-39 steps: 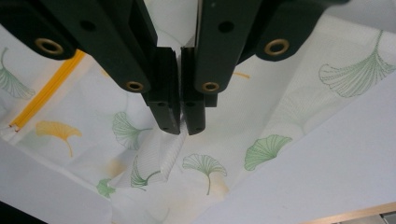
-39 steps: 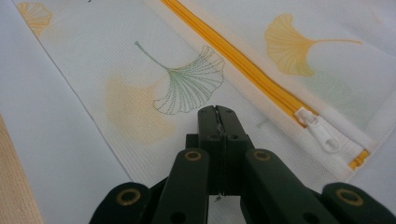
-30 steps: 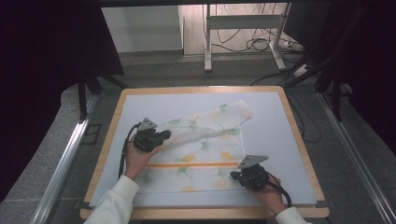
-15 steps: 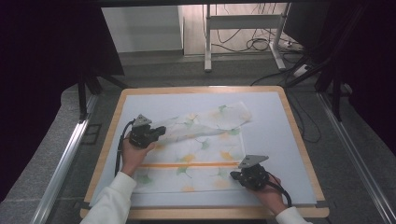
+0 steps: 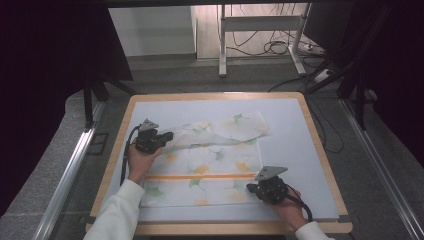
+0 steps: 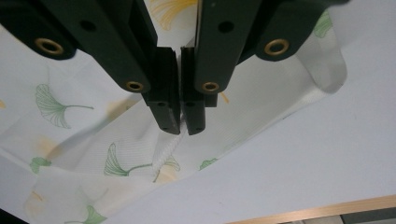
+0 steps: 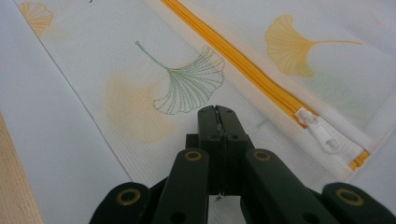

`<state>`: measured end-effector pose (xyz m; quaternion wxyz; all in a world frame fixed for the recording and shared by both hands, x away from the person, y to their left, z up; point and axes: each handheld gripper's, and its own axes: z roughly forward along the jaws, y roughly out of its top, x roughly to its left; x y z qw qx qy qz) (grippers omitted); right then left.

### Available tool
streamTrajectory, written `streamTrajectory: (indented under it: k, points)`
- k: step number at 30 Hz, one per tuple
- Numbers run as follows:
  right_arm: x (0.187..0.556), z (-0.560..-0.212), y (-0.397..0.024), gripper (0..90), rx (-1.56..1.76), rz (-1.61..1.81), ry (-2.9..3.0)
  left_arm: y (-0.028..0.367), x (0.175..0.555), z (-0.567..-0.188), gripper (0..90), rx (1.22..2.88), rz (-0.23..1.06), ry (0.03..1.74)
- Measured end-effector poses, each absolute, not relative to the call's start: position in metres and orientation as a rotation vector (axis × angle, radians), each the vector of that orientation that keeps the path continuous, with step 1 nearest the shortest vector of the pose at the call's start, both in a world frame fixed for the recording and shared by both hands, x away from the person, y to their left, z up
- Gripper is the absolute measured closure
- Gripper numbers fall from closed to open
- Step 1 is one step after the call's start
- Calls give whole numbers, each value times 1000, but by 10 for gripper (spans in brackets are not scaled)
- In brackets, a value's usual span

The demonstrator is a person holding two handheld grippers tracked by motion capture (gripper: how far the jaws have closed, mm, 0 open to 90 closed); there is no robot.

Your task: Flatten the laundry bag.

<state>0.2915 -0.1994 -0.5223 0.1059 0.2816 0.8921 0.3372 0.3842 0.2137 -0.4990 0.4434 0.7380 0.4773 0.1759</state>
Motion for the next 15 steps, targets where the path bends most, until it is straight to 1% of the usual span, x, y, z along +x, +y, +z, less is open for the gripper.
streamTrajectory:
  k: [15]
  points:
    - [292,-522,-200,895,833,1000,2632,232,406,-502,875,1795,450,1242]
